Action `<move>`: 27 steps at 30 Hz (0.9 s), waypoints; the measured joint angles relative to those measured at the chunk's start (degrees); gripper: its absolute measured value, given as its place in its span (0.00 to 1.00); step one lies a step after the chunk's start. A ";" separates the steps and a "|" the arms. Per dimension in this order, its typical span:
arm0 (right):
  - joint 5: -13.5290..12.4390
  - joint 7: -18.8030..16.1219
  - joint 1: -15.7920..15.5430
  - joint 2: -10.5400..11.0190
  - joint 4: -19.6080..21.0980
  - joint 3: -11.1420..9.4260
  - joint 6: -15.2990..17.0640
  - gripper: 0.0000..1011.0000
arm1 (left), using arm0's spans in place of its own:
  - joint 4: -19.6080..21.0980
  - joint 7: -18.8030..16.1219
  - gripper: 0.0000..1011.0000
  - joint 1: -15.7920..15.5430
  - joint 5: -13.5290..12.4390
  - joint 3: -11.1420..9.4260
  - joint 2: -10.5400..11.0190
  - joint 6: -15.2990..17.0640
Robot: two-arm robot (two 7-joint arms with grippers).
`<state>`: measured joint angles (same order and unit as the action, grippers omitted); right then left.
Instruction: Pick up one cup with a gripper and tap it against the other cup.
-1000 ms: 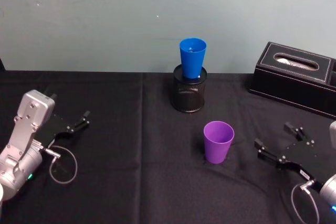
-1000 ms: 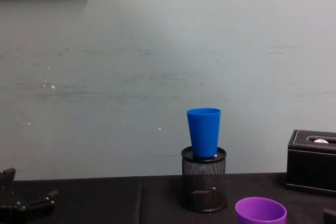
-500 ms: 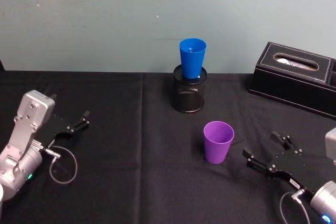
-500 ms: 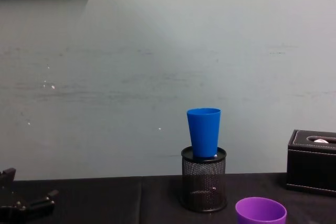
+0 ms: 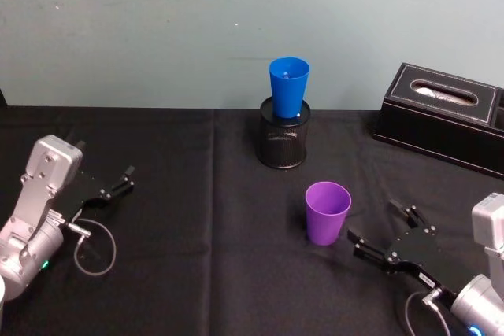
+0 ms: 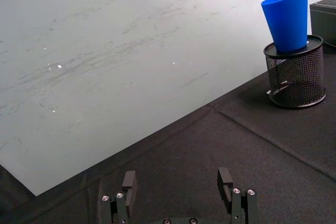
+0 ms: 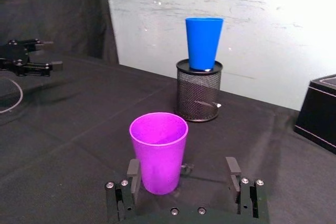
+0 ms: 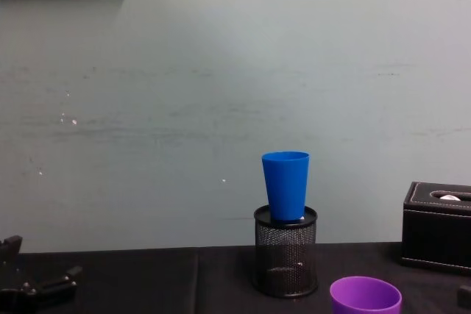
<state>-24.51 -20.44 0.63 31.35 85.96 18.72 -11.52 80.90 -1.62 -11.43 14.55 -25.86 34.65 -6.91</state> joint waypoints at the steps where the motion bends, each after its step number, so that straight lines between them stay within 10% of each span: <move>1: 0.17 -0.18 0.16 -0.19 -0.18 0.05 -0.06 0.99 | 0.00 0.00 1.00 0.00 0.00 0.00 0.00 0.00; 27: 3.71 -4.99 5.24 -5.69 -6.53 0.57 -0.60 0.99 | 0.00 0.00 1.00 0.00 0.00 0.00 0.00 0.00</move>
<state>-20.80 -25.43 5.87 25.67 79.43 19.29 -12.12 80.90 -1.62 -11.43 14.55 -25.86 34.65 -6.91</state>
